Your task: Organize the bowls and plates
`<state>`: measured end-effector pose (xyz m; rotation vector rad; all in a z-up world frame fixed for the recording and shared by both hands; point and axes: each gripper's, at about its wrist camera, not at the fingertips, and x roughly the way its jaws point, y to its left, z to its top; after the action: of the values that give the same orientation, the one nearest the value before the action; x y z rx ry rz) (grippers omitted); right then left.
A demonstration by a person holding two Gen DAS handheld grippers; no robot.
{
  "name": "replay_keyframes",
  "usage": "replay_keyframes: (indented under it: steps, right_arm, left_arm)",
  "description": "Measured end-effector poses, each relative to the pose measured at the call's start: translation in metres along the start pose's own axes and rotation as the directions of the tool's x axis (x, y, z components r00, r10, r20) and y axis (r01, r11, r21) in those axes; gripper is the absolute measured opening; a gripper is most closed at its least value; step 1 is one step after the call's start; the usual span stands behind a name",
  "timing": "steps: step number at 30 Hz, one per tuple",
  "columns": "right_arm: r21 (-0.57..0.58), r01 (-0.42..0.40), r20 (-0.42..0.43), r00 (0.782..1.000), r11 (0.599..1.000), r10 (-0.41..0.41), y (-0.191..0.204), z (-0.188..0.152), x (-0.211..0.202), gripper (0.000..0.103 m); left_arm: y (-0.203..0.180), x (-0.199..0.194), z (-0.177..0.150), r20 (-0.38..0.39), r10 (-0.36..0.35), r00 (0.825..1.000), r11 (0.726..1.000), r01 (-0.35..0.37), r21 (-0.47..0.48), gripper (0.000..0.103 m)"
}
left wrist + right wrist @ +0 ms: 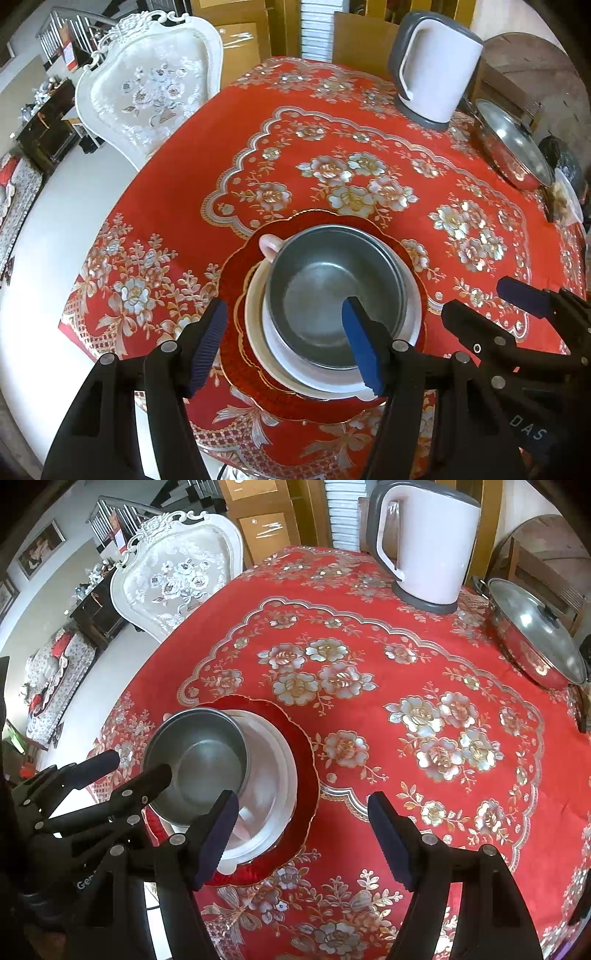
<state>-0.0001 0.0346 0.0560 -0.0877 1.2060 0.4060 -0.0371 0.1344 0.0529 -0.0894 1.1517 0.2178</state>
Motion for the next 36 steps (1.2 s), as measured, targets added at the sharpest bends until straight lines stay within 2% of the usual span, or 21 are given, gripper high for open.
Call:
replay_keyframes:
  steps: [6,10,14,17,22,26,36]
  right_arm:
    - [0.004,0.004,-0.002,1.0,1.0,-0.004,-0.003,0.0,-0.002,0.074]
    - [0.001,0.002,-0.002,1.0,1.0,-0.002,-0.002,-0.001,-0.001,0.074]
    - [0.002,0.002,-0.007,1.0,1.0,-0.002,-0.003,-0.002,0.001,0.075]
    - [0.003,0.002,-0.007,1.0,1.0,-0.002,-0.004,-0.002,0.001,0.075]
    - [0.004,0.002,-0.008,1.0,1.0,-0.002,-0.005,-0.001,0.003,0.075]
    - [0.005,0.004,-0.014,1.0,1.0,-0.004,-0.007,-0.002,0.003,0.075]
    - [0.012,0.01,-0.024,1.0,1.0,-0.01,-0.011,-0.004,0.005,0.075]
  left_arm:
    - [0.0,-0.002,0.0,0.017,-0.017,1.0,1.0,0.017,0.015,0.064]
    - [-0.002,-0.004,0.001,0.033,0.001,0.999,0.999,-0.002,0.036,0.064]
    - [-0.005,-0.006,0.001,0.053,0.032,0.998,0.998,-0.035,0.06,0.072]
    - [-0.004,-0.007,0.001,0.063,0.013,0.998,0.998,-0.016,0.057,0.072]
    - [-0.006,-0.01,0.002,0.089,0.025,0.996,0.997,-0.032,0.074,0.072]
    - [-0.005,-0.01,0.002,0.087,0.005,0.996,0.998,-0.011,0.068,0.077]
    - [-0.009,-0.007,0.0,0.061,-0.015,0.998,0.995,0.009,0.097,0.077]
